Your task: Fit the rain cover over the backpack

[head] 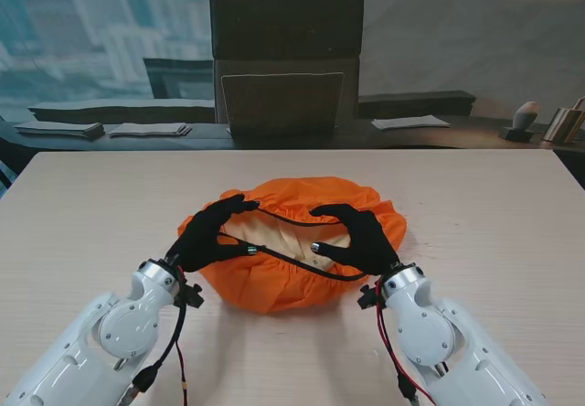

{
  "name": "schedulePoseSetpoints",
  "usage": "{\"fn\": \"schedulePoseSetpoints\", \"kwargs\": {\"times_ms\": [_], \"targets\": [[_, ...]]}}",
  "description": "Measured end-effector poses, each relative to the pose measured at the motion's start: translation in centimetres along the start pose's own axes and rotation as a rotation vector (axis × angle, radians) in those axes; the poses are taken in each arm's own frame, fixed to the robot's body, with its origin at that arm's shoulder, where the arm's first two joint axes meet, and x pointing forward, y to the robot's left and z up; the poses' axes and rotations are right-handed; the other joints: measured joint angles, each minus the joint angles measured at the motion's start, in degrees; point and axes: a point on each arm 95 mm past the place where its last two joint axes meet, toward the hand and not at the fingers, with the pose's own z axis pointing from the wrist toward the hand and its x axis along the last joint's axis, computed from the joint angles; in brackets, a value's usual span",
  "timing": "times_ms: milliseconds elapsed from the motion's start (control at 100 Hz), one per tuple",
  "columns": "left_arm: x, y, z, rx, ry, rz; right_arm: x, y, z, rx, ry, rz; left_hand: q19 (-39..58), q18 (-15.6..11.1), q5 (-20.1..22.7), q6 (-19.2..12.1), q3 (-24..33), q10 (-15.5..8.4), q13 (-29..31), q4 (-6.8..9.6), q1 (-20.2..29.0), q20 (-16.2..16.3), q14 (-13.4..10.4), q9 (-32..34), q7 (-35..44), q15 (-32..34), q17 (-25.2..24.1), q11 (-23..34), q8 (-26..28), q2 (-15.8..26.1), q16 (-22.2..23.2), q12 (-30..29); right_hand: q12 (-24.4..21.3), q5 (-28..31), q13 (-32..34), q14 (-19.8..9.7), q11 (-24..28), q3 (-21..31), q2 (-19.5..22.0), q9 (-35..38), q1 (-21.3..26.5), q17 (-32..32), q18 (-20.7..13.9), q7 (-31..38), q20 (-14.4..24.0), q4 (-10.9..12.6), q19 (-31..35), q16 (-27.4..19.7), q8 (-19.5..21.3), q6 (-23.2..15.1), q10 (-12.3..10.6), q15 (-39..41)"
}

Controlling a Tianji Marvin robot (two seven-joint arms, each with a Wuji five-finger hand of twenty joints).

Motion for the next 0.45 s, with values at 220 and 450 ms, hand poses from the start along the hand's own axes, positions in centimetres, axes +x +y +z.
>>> {"fn": "schedulePoseSetpoints", "kwargs": {"times_ms": [220, 450], "targets": [[-0.15, -0.12, -0.32, 0.013, -0.006, -0.005, 0.44, -0.16, -0.10, 0.014, 0.021, -0.043, 0.06, 0.10, 0.00, 0.64, 0.02, 0.01, 0.00, 0.00, 0.00, 0.00, 0.01, 0.01, 0.38, 0.01, 0.01, 0.08, 0.21, 0.11, 0.00, 0.01, 0.00, 0.00, -0.13, 0.00, -0.01, -1.56, 0.01, 0.00, 0.12, -0.03, 0.08, 0.00, -0.01, -0.03, -0.04, -0.02, 0.00, -0.75, 0.00, 0.00], [-0.02, 0.01, -0.21, 0.023, -0.010, -0.019, 0.43, -0.08, -0.10, 0.006, 0.020, -0.036, 0.63, 0.18, 0.00, 0.64, 0.07, 0.01, 0.63, 0.01, 0.00, 0.00, 0.02, 0.04, 2.40, 0.17, 0.06, 1.38, 1.50, 0.12, 0.00, 0.01, 0.00, 0.00, -0.14, 0.01, -0.01, -1.56, 0.07, 0.00, 0.12, -0.04, 0.56, 0.00, -0.01, -0.03, -0.04, -0.02, 0.00, -0.76, 0.00, -0.01]]}}
